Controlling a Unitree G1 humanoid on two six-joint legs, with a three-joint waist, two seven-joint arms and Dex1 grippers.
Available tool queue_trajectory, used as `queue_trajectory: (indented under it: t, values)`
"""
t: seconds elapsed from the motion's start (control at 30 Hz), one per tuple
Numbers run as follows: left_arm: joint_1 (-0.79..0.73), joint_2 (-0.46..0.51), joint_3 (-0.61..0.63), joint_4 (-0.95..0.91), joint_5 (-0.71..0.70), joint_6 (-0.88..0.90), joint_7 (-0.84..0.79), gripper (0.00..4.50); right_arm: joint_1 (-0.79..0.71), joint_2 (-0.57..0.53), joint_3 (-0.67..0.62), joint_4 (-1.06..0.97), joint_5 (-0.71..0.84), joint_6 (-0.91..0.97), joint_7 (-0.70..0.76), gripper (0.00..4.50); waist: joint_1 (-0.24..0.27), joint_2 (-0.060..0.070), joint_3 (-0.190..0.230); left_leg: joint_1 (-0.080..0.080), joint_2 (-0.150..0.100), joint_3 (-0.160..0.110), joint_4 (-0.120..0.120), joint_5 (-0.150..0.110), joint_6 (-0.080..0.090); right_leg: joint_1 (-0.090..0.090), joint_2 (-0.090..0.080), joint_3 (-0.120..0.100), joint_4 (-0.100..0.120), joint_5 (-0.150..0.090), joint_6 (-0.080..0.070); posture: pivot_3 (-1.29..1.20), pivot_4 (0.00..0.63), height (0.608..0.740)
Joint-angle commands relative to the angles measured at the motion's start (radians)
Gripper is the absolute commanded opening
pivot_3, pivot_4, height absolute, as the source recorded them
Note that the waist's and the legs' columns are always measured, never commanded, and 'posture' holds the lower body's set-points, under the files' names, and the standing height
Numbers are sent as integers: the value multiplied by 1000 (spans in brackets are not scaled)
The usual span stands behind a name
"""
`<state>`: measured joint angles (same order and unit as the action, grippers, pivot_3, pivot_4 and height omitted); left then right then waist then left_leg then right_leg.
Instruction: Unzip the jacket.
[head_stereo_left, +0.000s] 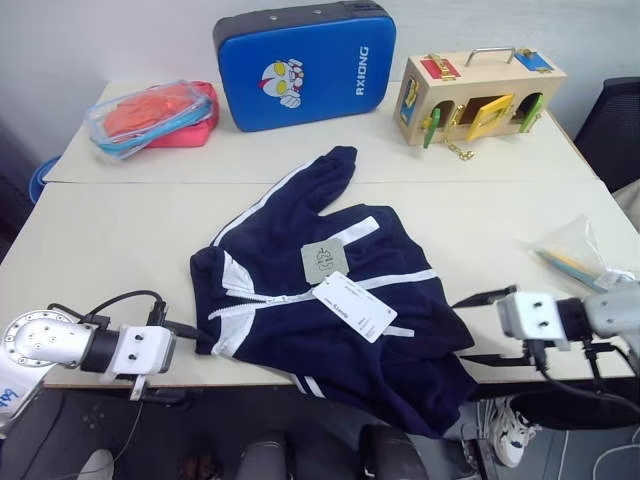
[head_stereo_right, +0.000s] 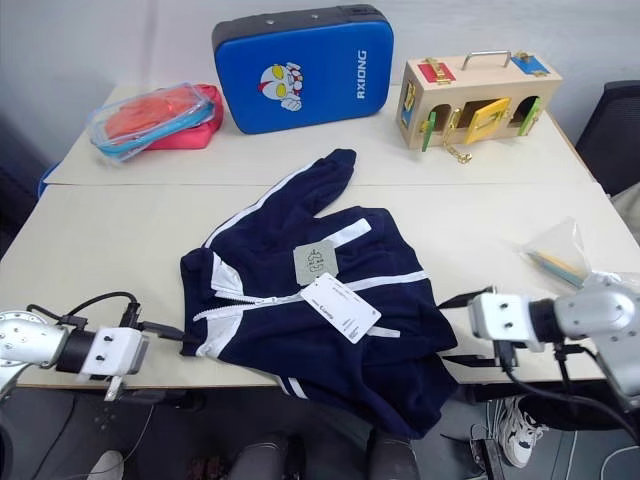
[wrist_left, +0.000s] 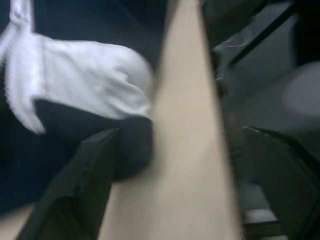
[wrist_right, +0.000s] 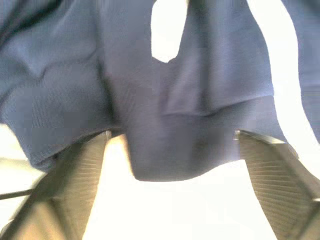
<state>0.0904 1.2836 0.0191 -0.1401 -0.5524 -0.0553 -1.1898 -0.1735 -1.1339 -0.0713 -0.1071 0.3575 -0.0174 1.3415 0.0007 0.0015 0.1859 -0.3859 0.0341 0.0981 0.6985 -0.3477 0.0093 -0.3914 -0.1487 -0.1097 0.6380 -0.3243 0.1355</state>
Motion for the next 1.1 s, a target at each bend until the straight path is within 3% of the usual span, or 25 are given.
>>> queue_trajectory:
  t: [0.03,0.17,0.27,0.37,0.5,0.57,0.73,0.97,1.1]
  values:
    - [-80,29,129,-116,-262,307,11,4478,-76,-21,-54,-104,116,142,3,4494,8,0,0,0,0,-3,1,0,0,1,0,0,0,0,0,0,150,740]
    - [-346,-42,96,-121,-340,497,70,4478,-185,41,-6,-173,151,244,-39,4494,14,0,0,0,-1,-5,1,0,0,1,0,0,0,0,0,0,150,740]
    - [-528,-165,-22,-53,-208,504,80,4478,-285,136,101,-190,79,262,-94,4494,13,0,-1,-1,-2,-2,0,-1,0,0,0,0,0,0,0,0,150,740]
    - [-618,-250,-88,-12,-121,501,59,4478,-351,226,190,-185,-3,267,-144,4494,5,0,0,-2,-3,4,0,0,-1,-1,1,-1,0,0,0,0,150,740]
    - [-652,-307,-107,2,-56,492,35,4495,-372,300,275,-177,-61,331,-186,4320,-3,-1,0,-4,-3,4,-1,0,-1,-3,1,-1,0,0,0,0,150,740]
    - [-650,-319,-101,-3,-40,495,26,4500,-369,321,278,-166,-60,351,-194,3918,-2,-1,0,-4,-3,4,-1,0,-1,-3,1,-1,-1,0,0,0,150,740]
    - [-620,-324,-74,2,7,486,19,4500,-349,321,255,-194,-78,292,-191,2307,-1,-1,0,-4,-2,4,0,0,-1,-3,1,-1,-1,0,0,0,150,740]
    - [-593,-333,-42,-15,34,482,18,4500,-258,242,197,-293,-48,255,-118,2307,2,-1,0,-4,-3,3,0,0,-1,-3,1,-1,-1,0,0,0,150,740]
    - [-588,-344,-32,-26,43,484,20,4500,-158,232,182,-358,-67,247,-158,2307,1,-2,-1,-4,-2,3,0,0,0,-2,0,-1,-1,0,0,0,150,740]
